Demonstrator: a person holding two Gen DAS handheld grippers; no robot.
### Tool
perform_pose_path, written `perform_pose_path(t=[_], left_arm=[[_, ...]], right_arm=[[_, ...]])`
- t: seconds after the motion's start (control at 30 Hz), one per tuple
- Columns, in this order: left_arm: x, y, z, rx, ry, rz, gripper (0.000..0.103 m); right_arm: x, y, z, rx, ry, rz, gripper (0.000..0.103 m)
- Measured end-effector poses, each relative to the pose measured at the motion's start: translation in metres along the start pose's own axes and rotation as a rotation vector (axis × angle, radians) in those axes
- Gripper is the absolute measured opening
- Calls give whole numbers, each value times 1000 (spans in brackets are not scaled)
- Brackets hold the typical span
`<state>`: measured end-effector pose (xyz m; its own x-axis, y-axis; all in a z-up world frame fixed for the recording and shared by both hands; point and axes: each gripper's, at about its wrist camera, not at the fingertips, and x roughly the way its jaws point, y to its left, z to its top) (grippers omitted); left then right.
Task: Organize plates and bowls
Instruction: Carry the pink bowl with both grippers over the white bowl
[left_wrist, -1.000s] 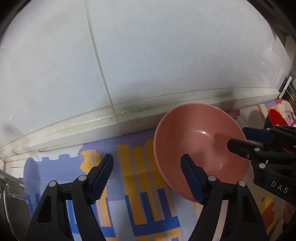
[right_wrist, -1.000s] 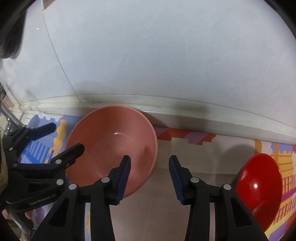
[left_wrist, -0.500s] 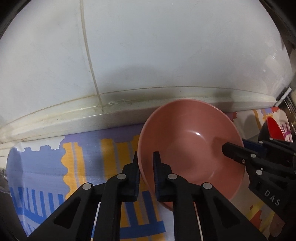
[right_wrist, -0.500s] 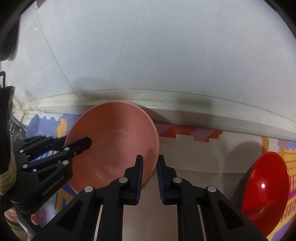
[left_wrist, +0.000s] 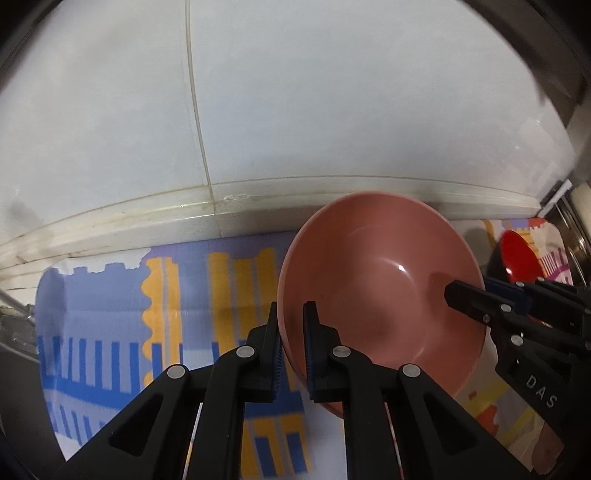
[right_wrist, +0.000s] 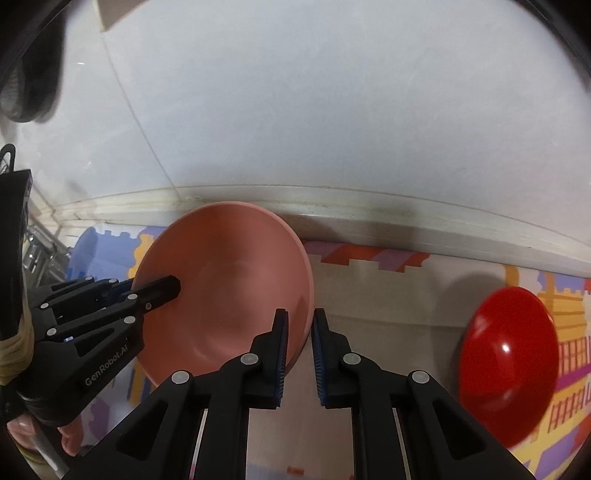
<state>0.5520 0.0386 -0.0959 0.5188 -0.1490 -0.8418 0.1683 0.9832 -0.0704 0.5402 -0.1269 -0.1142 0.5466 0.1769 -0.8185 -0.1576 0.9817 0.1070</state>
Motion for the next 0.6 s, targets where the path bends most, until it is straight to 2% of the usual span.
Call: perform_pose_path(t=[0.27,0.43,0.6], left_arm=[[-49,-16,-30,15,-50,-9,12],[-57,-43,-42,19,-30,-19,13],[-88,-59,-63,17,-31,-45,13]], right_arm=[[-41,13,-26,-31,-40,-27,14],[-68,12,-47,-25,-52,-22,14],[-92,12,-69,-20,-61,-42,14]])
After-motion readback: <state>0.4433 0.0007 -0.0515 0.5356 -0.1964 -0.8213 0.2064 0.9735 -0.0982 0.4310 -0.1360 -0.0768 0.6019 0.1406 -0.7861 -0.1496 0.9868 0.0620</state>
